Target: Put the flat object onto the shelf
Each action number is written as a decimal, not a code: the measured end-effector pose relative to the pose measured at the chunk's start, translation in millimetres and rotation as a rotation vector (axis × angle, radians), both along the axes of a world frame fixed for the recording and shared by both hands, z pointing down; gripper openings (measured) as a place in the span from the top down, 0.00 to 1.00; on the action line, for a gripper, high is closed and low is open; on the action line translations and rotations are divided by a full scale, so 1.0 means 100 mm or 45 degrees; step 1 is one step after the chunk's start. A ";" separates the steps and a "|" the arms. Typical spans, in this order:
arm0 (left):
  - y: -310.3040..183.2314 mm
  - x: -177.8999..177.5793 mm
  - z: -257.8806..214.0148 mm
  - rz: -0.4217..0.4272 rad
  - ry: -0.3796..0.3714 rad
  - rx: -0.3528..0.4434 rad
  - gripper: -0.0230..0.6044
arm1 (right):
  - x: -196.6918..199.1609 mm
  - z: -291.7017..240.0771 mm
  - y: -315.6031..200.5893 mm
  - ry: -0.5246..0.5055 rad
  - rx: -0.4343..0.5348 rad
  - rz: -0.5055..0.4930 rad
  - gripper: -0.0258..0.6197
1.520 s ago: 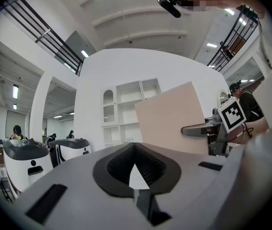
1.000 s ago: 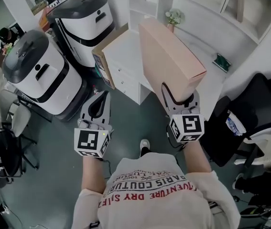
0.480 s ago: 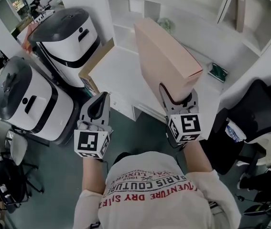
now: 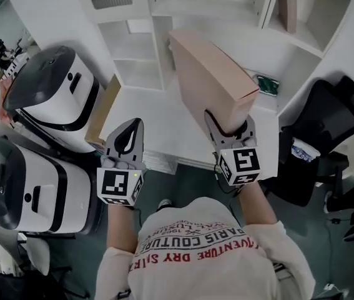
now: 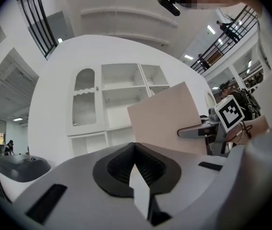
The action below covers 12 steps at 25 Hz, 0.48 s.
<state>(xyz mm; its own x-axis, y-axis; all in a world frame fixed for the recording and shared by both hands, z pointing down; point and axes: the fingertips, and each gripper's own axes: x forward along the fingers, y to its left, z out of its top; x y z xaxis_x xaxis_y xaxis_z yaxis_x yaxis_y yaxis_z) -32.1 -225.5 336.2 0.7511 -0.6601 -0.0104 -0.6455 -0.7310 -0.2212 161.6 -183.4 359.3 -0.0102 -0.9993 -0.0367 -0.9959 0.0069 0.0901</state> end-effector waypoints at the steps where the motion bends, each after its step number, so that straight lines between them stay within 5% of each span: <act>1: -0.10 0.01 -0.03 0.031 -0.003 0.007 0.95 | 0.01 -0.02 -0.04 0.000 -0.002 0.035 0.50; 7: -0.53 0.06 -0.12 0.207 0.019 0.005 0.95 | 0.04 -0.19 -0.23 0.076 -0.028 0.218 0.50; 12: -0.75 -0.02 -0.19 0.333 0.046 0.018 0.95 | -0.01 -0.56 -0.47 0.353 -0.112 0.380 0.50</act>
<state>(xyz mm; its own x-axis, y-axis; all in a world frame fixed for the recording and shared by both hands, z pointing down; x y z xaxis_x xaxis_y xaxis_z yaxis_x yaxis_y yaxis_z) -34.1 -300.4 316.9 0.8951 -0.4433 -0.0478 -0.4428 -0.8710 -0.2126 161.0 -230.2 303.3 0.2825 -0.9592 0.0123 -0.8935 -0.2585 0.3672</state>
